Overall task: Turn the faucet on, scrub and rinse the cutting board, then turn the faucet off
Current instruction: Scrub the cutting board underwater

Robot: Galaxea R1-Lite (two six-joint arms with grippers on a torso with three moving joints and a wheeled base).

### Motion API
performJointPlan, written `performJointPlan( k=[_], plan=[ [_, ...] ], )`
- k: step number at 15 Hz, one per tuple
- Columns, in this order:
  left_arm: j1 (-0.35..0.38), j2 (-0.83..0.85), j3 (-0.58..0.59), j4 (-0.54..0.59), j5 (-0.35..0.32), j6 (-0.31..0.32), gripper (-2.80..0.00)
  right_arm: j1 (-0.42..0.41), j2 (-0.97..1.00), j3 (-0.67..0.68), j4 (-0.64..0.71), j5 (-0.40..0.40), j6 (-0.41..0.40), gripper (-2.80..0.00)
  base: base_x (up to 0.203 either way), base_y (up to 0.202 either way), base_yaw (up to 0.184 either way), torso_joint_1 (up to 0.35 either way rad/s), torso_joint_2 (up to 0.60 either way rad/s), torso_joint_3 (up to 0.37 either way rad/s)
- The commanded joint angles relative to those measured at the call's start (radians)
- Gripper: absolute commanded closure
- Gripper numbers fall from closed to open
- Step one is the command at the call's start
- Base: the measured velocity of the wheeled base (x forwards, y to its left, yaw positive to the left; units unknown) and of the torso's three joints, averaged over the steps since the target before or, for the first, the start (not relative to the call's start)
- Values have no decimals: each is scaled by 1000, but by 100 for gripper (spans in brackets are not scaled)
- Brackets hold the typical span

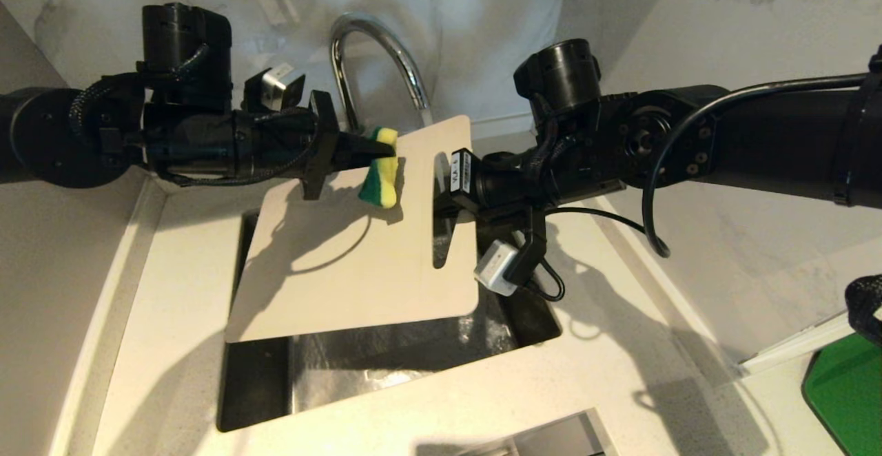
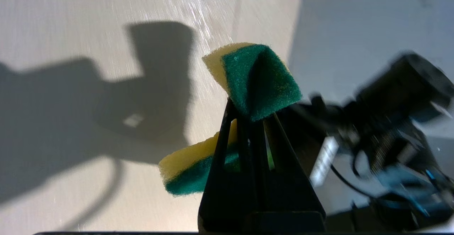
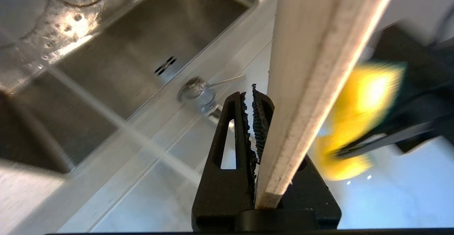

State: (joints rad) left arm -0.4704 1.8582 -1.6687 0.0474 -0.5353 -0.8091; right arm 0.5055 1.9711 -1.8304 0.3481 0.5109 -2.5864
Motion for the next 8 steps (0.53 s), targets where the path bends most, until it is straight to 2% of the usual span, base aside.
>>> performJointPlan(
  k=[1, 5, 8],
  plan=[
    [2, 72, -45, 2, 3, -2, 0, 15, 0, 2, 2, 3, -15, 0, 0, 0, 0, 0, 0, 0],
    [13, 122, -83, 5, 5, -1, 0, 15, -5, 6, 2, 3, -15, 0, 0, 0, 0, 0, 0, 0],
    [48, 124, -74, 5, 3, 1, 0, 15, -12, 23, 2, 4, -15, 0, 0, 0, 0, 0, 0, 0]
  ],
)
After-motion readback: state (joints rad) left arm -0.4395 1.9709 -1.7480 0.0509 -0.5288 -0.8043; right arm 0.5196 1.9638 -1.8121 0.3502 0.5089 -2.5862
